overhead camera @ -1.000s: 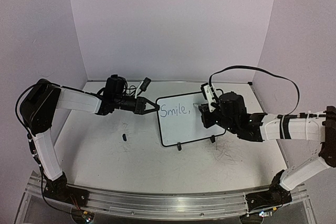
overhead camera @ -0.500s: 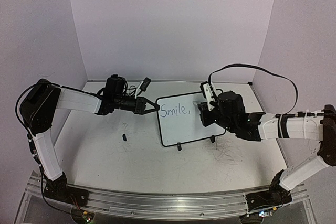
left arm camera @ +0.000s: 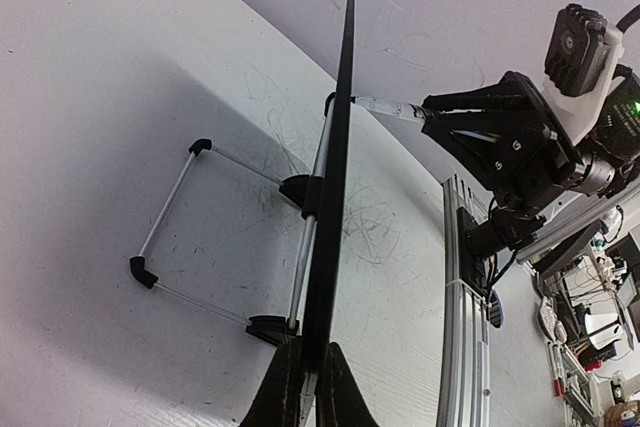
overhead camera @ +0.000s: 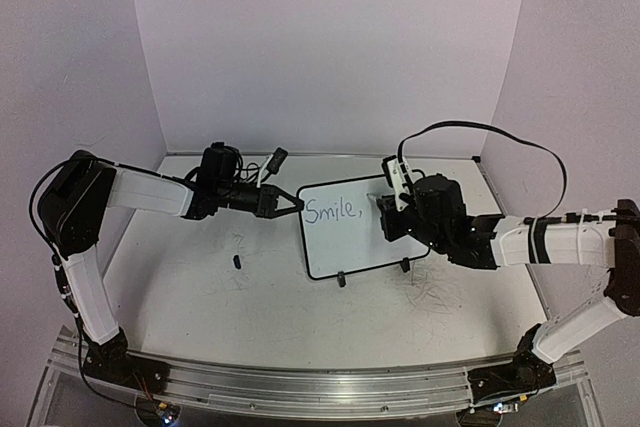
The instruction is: Write a sentence on the whiteboard
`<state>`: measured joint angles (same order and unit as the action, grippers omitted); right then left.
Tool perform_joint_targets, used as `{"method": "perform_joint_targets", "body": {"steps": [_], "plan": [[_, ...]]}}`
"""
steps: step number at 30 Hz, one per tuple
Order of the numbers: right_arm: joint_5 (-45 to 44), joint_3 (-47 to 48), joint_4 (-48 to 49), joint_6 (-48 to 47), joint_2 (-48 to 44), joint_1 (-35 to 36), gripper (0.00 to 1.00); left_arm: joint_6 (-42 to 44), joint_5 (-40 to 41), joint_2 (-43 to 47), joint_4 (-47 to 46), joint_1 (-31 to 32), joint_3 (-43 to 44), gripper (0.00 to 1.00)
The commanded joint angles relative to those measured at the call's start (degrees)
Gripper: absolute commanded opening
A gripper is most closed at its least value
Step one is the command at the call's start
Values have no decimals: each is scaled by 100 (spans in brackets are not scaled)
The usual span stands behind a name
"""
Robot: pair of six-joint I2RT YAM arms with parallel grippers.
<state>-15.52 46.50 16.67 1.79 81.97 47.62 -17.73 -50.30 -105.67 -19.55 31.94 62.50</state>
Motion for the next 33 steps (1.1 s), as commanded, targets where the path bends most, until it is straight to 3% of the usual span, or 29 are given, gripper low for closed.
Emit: {"method": "perform_joint_targets", "body": {"steps": [1, 33], "plan": [[-27, -83, -16, 139, -57, 8, 0, -2, -144, 124, 12, -3, 122, 0], [-16, -430, -165, 401, -223, 9, 0, -2, -142, 108, 13, -4, 115, 0]]}}
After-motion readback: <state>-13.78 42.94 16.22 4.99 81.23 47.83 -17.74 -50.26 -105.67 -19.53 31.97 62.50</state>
